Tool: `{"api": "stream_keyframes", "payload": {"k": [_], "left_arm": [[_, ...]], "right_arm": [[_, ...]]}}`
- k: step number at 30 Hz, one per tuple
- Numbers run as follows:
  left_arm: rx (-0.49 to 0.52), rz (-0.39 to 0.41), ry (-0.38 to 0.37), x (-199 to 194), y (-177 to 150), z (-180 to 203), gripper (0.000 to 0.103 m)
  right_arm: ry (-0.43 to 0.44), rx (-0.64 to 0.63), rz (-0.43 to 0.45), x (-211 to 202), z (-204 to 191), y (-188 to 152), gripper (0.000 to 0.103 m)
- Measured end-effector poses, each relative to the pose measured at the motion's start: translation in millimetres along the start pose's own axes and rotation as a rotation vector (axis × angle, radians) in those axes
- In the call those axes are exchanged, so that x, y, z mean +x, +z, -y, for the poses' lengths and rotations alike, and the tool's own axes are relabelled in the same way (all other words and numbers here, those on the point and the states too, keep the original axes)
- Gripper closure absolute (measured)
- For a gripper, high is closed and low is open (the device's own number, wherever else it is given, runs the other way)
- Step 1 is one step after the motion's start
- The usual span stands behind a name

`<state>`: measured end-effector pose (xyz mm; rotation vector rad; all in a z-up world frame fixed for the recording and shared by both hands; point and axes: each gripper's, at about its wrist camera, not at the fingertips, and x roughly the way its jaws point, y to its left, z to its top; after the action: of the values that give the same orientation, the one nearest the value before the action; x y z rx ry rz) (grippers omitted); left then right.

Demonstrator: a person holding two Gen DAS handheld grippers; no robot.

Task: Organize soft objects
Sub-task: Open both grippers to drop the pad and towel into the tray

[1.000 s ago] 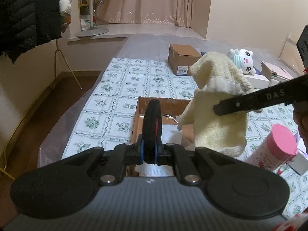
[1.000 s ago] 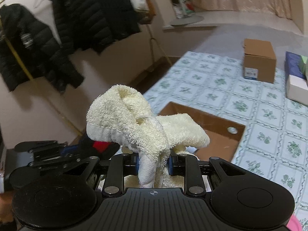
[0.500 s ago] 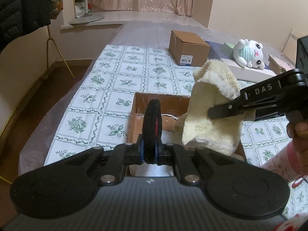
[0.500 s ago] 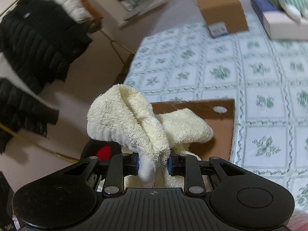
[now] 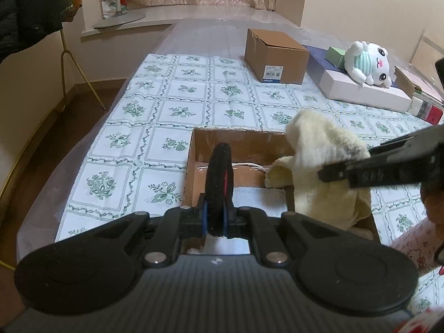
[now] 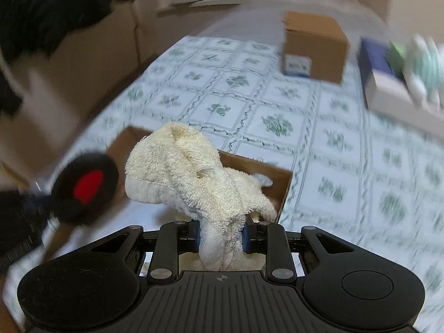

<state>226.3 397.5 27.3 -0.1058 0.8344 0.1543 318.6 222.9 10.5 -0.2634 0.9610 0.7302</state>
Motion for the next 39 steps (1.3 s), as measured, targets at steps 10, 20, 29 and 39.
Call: {"api": "stream_keyframes", "payload": {"k": [10, 20, 29, 39], "left_arm": [[0.02, -0.025, -0.004, 25.4, 12.8, 4.6, 0.094], [0.036, -0.031, 0.013, 35.6, 13.7, 6.8, 0.083], [0.032, 0.002, 0.023, 12.1, 9.3, 0.6, 0.079], [0.026, 0.03, 0.048, -15.7, 3.4, -5.1, 0.078]], "right_arm": [[-0.085, -0.314, -0.071, 34.5, -25.6, -16.1, 0.077], [-0.04, -0.268, -0.108, 40.3, -17.0, -9.8, 0.076], [-0.034, -0.207, -0.115, 30.8, -15.8, -6.3, 0.066], [-0.011, -0.188, -0.071, 6.8, -14.3, -9.4, 0.034]]}}
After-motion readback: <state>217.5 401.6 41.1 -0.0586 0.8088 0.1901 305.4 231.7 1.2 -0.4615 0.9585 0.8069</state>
